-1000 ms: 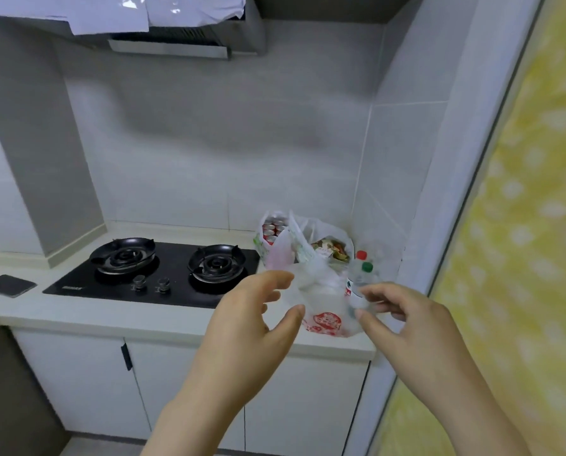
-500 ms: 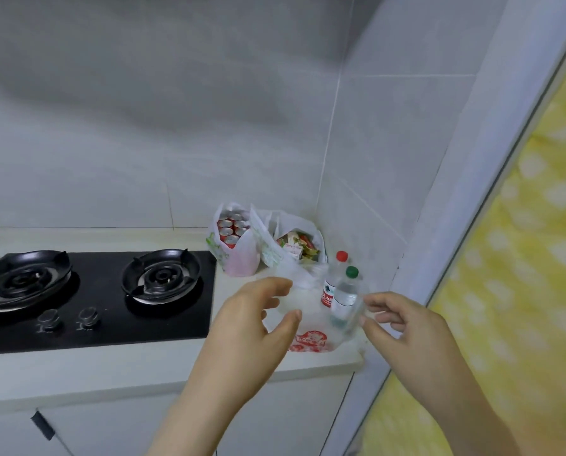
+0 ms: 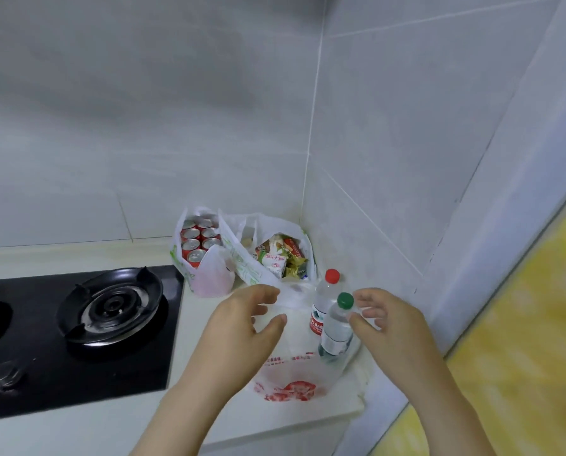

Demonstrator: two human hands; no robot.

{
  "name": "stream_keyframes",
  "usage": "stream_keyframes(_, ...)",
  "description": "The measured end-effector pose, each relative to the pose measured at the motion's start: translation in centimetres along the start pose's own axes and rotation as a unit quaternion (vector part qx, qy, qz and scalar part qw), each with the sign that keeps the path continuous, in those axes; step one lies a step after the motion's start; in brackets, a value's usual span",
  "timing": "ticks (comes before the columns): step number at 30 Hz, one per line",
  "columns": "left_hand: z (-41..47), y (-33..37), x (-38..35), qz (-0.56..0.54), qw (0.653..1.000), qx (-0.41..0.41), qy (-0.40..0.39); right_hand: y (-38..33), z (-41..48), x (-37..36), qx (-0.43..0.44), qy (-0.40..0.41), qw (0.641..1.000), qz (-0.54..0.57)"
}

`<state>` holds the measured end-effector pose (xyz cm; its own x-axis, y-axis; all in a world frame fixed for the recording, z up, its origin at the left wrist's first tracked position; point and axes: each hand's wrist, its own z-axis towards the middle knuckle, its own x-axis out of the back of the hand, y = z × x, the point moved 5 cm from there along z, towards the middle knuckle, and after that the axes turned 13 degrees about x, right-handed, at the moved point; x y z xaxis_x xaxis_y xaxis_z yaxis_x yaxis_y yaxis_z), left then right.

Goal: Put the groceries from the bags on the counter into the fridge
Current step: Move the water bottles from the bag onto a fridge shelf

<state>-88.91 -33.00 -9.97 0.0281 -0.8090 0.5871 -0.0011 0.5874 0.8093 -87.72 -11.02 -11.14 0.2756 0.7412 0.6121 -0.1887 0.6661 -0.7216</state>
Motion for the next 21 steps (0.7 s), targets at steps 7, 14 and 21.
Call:
stream_keyframes(7, 5.9, -2.1, -4.2, 0.016, 0.998, 0.035, -0.044, 4.7, 3.7, -2.8, -0.036, -0.049, 0.997, -0.038)
stream_keyframes(14, 11.9, -3.7, -7.8, 0.008, 0.993, 0.040, -0.113, 7.3, 6.1, -5.2, -0.059, -0.052, 0.988, -0.134)
stream_keyframes(21, 17.8, -4.2, -11.9, 0.004, 0.986, 0.022, -0.167, 9.2, 7.8, -7.5, -0.089, -0.070, 0.978, -0.176)
